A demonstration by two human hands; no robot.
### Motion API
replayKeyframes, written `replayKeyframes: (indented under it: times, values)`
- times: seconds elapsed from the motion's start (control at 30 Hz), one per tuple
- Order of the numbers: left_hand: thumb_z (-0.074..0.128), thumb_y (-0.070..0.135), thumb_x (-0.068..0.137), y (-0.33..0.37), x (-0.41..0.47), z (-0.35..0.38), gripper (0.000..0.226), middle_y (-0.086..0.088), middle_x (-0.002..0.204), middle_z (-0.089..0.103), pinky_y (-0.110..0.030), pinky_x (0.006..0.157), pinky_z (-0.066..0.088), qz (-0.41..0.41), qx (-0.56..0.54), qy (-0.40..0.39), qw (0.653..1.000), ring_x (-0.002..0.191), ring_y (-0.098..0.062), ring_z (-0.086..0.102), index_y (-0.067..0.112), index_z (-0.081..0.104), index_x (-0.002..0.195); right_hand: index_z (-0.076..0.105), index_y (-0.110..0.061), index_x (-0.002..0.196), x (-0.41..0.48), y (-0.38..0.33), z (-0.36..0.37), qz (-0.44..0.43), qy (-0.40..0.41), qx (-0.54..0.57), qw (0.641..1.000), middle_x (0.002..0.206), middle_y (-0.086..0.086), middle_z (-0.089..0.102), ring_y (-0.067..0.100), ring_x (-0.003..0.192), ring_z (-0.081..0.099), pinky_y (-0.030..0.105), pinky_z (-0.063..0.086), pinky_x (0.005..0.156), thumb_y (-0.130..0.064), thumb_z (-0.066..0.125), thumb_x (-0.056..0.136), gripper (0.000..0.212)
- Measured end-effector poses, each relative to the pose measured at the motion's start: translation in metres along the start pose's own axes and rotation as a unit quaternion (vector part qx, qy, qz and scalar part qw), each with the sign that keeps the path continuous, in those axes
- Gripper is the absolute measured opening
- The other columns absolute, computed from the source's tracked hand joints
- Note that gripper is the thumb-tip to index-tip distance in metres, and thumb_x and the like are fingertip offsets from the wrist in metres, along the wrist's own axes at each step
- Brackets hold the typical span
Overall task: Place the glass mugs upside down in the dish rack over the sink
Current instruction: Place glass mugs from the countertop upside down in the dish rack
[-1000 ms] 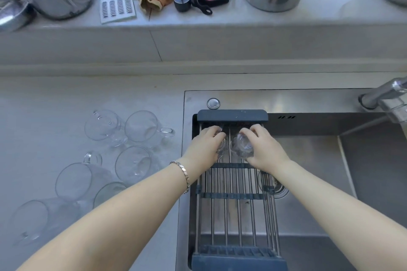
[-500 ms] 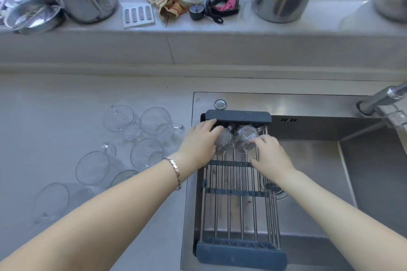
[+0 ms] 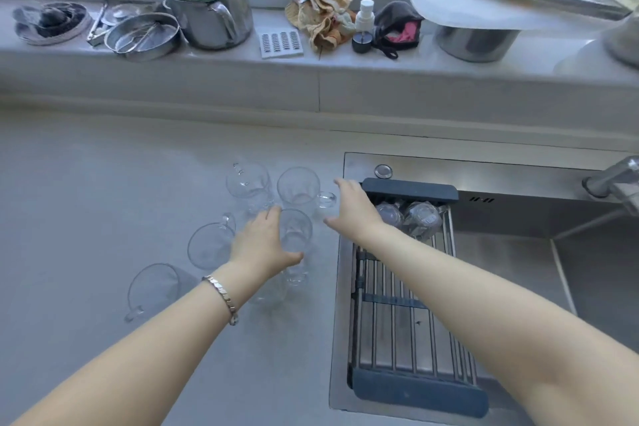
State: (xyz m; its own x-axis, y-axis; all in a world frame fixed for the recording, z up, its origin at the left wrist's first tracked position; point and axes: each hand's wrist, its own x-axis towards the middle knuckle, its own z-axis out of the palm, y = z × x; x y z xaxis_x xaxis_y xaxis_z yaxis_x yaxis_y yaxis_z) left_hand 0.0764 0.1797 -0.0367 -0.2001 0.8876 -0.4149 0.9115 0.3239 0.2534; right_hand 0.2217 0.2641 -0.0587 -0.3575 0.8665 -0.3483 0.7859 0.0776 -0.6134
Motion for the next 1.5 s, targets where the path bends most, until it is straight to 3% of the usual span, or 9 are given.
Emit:
replayKeyframes:
  times: [0.13,0.27,0.43,0.77,0.93,1.07,1.27,1.37,1.5]
  values:
    - [0.072,0.045,0.069,-0.004,0.005,0.004,0.081,-0.002,0.136,0.046,-0.038,0.091,0.047,-0.003,-0.036,0.002,0.999,0.123,-0.024,0.048,0.018,0.032,0.134,0.048,-0.005,0.123,0.029,-0.001,0.014,0.069,-0.024,-0.016,0.997,0.128,0.016,0.053,0.032,0.112,0.054,0.035,0.045,0.088,-0.02,0.053,0.088,0.039]
    - [0.074,0.04,0.068,-0.006,0.004,0.008,0.082,-0.001,0.136,0.048,-0.039,0.091,0.049,-0.012,-0.095,0.009,0.995,0.121,-0.024,0.051,0.02,0.031,0.135,0.059,-0.003,0.091,0.021,0.009,0.017,0.039,0.003,0.053,0.998,0.089,0.012,0.057,0.022,0.078,0.048,0.028,0.034,0.064,-0.025,0.051,0.091,0.023]
    - [0.078,0.031,0.063,-0.001,-0.005,0.012,0.085,-0.002,0.136,0.048,-0.038,0.097,0.047,0.003,-0.139,0.041,0.989,0.124,-0.022,0.05,0.019,0.034,0.135,0.055,-0.005,0.071,-0.035,0.026,-0.014,0.0,0.025,0.23,0.973,0.071,0.002,0.05,0.009,0.068,0.046,0.026,0.036,0.067,-0.019,0.052,0.091,0.025]
    - [0.078,0.027,0.064,0.065,-0.046,0.031,0.085,-0.003,0.134,0.046,-0.036,0.1,0.044,0.099,-0.165,0.012,0.981,0.123,-0.019,0.048,0.017,0.034,0.136,0.07,-0.022,0.076,-0.169,0.118,-0.061,0.132,0.002,0.69,0.712,0.101,0.005,0.074,0.021,0.094,0.07,0.041,0.06,0.075,-0.052,0.044,0.081,0.039]
    - [0.078,0.031,0.064,0.086,-0.057,0.043,0.085,0.0,0.13,0.048,-0.035,0.096,0.047,0.123,-0.134,-0.019,0.983,0.121,-0.018,0.05,0.02,0.033,0.135,0.072,-0.028,0.092,-0.193,0.138,-0.033,0.124,-0.041,0.789,0.601,0.1,0.004,0.074,0.025,0.093,0.07,0.053,0.056,0.079,-0.05,0.088,0.04,0.059]
    - [0.078,0.029,0.064,0.083,-0.059,0.044,0.085,-0.001,0.132,0.047,-0.036,0.096,0.047,0.117,-0.128,-0.012,0.985,0.122,-0.018,0.049,0.019,0.033,0.135,0.061,-0.031,0.117,-0.197,0.14,-0.03,0.18,-0.076,0.722,0.664,0.115,0.004,0.067,0.026,0.099,0.068,0.044,0.059,0.072,-0.034,0.092,0.036,0.087]
    - [0.078,0.025,0.064,0.07,-0.058,0.039,0.085,-0.003,0.13,0.047,-0.033,0.094,0.045,0.079,-0.144,0.012,0.986,0.12,-0.02,0.049,0.017,0.034,0.136,0.04,-0.019,0.123,-0.137,0.126,-0.045,0.218,-0.006,0.202,0.955,0.115,0.0,0.048,0.019,0.096,0.053,0.029,0.045,0.071,-0.022,0.076,0.068,0.066]
    - [0.079,0.022,0.063,0.066,-0.057,0.036,0.085,-0.004,0.128,0.047,-0.031,0.093,0.043,0.07,-0.157,0.021,0.985,0.119,-0.02,0.049,0.016,0.035,0.135,0.037,-0.018,0.124,-0.102,0.113,-0.034,0.157,-0.068,-0.007,0.985,0.113,0.004,0.049,0.023,0.096,0.054,0.033,0.049,0.074,-0.03,0.073,0.064,0.071]
    - [0.079,0.02,0.063,0.06,-0.057,0.035,0.084,-0.004,0.127,0.047,-0.033,0.095,0.043,0.066,-0.175,0.023,0.982,0.12,-0.021,0.049,0.015,0.035,0.135,0.037,-0.015,0.125,-0.068,0.102,-0.005,0.112,-0.137,-0.214,0.961,0.12,0.014,0.05,0.035,0.108,0.051,0.039,0.049,0.085,-0.037,0.071,0.066,0.072]
